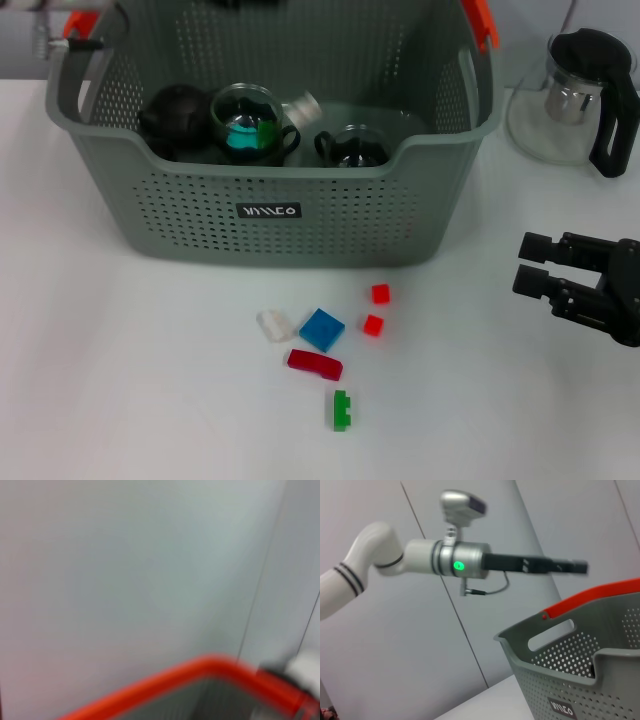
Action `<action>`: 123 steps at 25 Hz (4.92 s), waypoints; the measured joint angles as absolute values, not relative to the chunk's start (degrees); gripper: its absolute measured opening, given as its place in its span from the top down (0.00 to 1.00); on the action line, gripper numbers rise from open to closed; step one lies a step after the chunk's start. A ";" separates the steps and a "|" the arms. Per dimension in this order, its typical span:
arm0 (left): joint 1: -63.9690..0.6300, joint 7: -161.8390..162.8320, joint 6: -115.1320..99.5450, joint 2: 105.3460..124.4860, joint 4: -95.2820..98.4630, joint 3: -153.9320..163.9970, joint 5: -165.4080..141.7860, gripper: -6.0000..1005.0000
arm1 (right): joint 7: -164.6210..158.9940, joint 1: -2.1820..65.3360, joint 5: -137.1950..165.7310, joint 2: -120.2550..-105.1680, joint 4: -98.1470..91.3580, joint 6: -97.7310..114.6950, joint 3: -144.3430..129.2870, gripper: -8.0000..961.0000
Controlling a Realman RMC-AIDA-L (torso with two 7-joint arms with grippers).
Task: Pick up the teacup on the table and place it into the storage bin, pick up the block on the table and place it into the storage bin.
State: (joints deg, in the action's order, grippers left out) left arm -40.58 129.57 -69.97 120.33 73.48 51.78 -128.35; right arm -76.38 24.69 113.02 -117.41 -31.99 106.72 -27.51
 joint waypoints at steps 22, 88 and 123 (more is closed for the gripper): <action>-25.21 78.45 -109.35 119.78 46.57 34.28 -112.22 0.33 | -76.38 24.56 112.81 -117.49 -31.99 106.79 -27.42 0.45; -26.21 68.51 -83.73 123.47 40.49 43.61 -122.03 0.59 | -77.14 23.99 112.89 -116.91 -31.99 106.87 -27.33 0.45; -48.13 122.44 -72.50 115.68 60.49 53.93 -137.82 0.52 | -77.90 24.33 113.03 -116.99 -32.53 106.97 -27.33 0.45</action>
State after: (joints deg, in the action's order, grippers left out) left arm -48.13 122.44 -72.50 115.68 60.48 53.93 -137.82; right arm -77.90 24.33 113.03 -116.99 -32.53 106.97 -27.33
